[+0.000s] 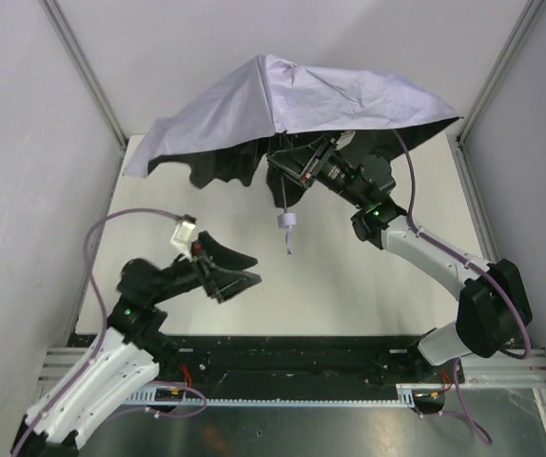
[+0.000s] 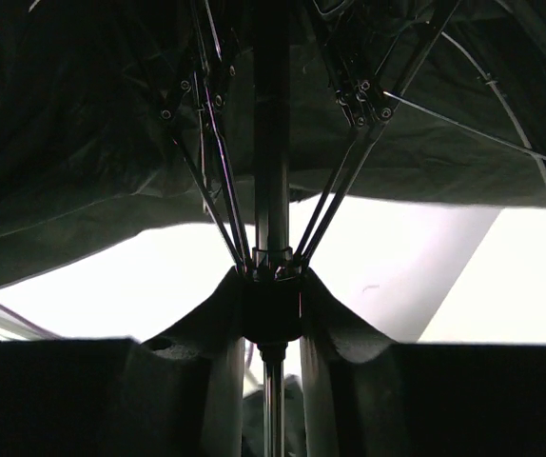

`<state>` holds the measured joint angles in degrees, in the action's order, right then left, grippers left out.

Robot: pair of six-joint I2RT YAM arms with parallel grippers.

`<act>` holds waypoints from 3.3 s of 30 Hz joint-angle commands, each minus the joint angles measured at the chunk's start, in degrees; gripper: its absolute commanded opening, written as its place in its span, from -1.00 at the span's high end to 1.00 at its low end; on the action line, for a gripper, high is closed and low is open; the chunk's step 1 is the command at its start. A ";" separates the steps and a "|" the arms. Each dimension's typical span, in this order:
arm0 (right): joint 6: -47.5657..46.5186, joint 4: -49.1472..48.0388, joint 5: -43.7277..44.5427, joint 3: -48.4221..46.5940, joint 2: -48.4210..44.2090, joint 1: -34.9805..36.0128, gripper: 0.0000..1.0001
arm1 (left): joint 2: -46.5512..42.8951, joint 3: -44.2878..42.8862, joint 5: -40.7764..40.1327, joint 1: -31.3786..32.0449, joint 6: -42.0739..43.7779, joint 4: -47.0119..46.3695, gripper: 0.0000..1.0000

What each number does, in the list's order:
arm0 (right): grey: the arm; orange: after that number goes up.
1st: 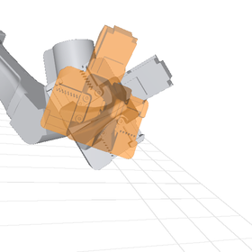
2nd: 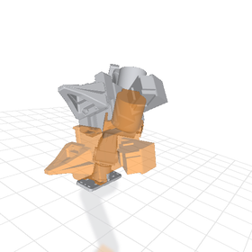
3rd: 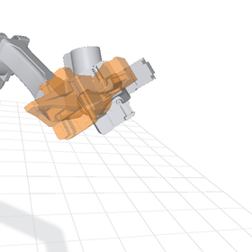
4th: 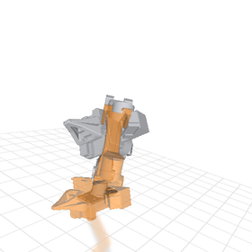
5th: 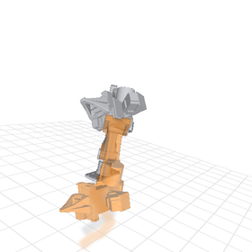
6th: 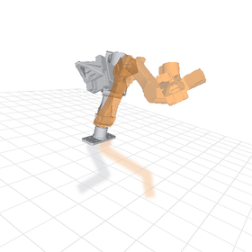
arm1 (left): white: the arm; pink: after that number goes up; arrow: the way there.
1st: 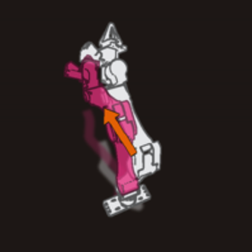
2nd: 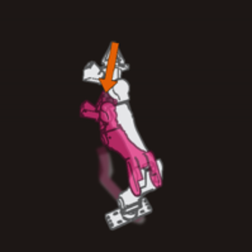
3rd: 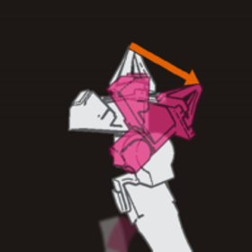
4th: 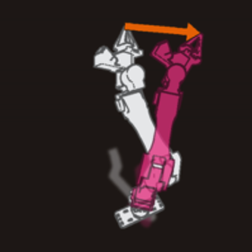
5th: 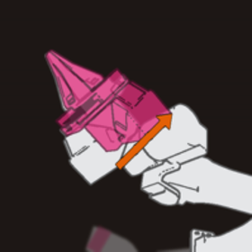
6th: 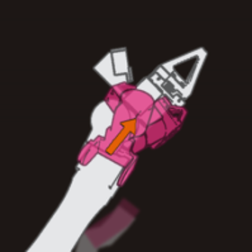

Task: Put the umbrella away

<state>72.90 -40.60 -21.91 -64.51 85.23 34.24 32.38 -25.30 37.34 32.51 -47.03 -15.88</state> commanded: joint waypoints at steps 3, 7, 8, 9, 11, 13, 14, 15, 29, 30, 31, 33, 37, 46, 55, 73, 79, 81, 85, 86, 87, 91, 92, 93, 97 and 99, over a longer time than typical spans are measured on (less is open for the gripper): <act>-3.97 12.34 -3.57 2.62 -6.27 -0.99 1.00 | -16.19 -7.55 2.50 -0.04 9.98 10.18 -0.56; -8.87 22.57 -2.41 5.57 -9.49 -1.06 1.00 | -22.63 -14.27 -0.08 -0.02 13.94 17.63 -0.56; -10.57 23.67 -1.94 6.74 -9.70 -0.95 1.00 | -23.20 -15.58 -0.82 0.00 14.40 18.38 -0.56; -12.29 24.67 -1.97 8.03 -9.59 -0.81 1.00 | -23.31 -16.94 -1.90 0.00 14.80 19.15 -0.56; -14.86 25.26 -2.71 12.05 -9.02 -0.96 1.00 | -22.31 -19.47 -4.77 0.01 15.20 20.74 -0.56; -15.79 23.01 -5.34 17.21 -7.60 -2.34 1.00 | -20.31 -21.77 -9.07 0.01 15.10 22.98 -0.56; -16.31 21.61 -7.53 19.19 -6.16 -3.44 1.00 | -19.22 -22.63 -11.61 0.01 14.89 23.87 -0.56; -17.05 20.21 -9.47 20.76 -4.56 -4.56 1.00 | -18.11 -23.23 -14.15 -0.04 14.43 24.62 -0.57; -26.96 -11.34 -14.78 33.19 21.08 -6.42 1.00 | 5.59 -20.05 -27.06 -4.96 3.99 31.25 -0.68; -27.56 -13.45 -15.07 34.00 21.94 -6.40 1.00 | 7.17 -19.74 -24.82 -5.73 4.15 30.86 -0.63; -28.04 -16.40 -15.69 34.88 22.58 -6.30 1.00 | 8.75 -19.63 -22.47 -6.33 4.54 30.66 -0.58; -28.05 -25.55 -18.12 37.50 23.02 -5.88 1.00 | 10.20 -19.35 -19.69 -7.11 5.11 30.41 -0.52; -23.42 -46.14 -24.62 40.95 22.87 -5.67 1.00 | 7.56 -18.65 -18.82 -7.55 6.49 28.91 -0.70; -22.40 -50.11 -36.21 40.25 5.24 -6.17 1.00 | 3.35 -23.00 -15.26 -8.95 12.60 28.69 -0.95; -24.85 -44.53 -41.82 36.02 -7.29 -6.90 1.00 | 4.70 -28.52 -14.42 -10.60 8.69 26.51 -0.98; -29.29 -32.71 -43.35 30.15 -13.25 -4.34 1.00 | 17.08 -27.52 -1.32 4.67 9.19 4.60 -0.99; -31.30 -29.11 -43.03 30.15 -15.95 -3.10 1.00 | 22.50 -29.08 -4.68 8.89 8.58 4.50 -0.99; -32.33 -27.37 -43.30 30.15 -16.87 -2.53 1.00 | 23.95 -30.20 -5.86 9.33 8.41 4.46 -0.99; -34.16 -23.79 -43.48 30.15 -18.90 -1.99 1.00 | 26.03 -33.08 -6.55 9.48 8.19 4.38 -0.80; -34.37 -23.24 -43.35 30.15 -19.32 -1.90 1.00 | 26.44 -33.64 -6.52 9.54 8.14 4.33 -0.70; -34.39 -22.96 -43.33 30.10 -19.58 -1.81 1.00 | 26.74 -34.05 -6.46 9.56 8.07 4.21 -0.55; -34.29 -21.23 -42.04 29.90 -20.26 -1.70 1.00 | 26.94 -35.00 -6.36 9.68 8.72 3.76 0.33; -34.83 -19.76 -40.96 29.89 -20.62 -1.67 1.00 | 26.59 -35.04 -6.78 9.72 9.11 3.71 0.52; -35.85 -17.53 -39.36 29.89 -21.20 -1.65 0.94 | 25.98 -34.93 -7.65 9.74 9.48 3.64 0.72; -44.69 -0.49 -27.53 29.88 -24.77 -0.57 0.26 | 22.34 -33.47 -14.19 9.76 10.71 3.23 0.98; -47.42 7.28 -19.28 29.88 -26.15 0.50 -0.06 | 20.13 -32.70 -18.57 9.76 11.40 3.16 1.00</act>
<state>33.91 -48.82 -56.64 -31.83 62.48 32.99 57.80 -57.84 26.17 41.36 -37.01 -8.75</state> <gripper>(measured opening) 0.413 0.289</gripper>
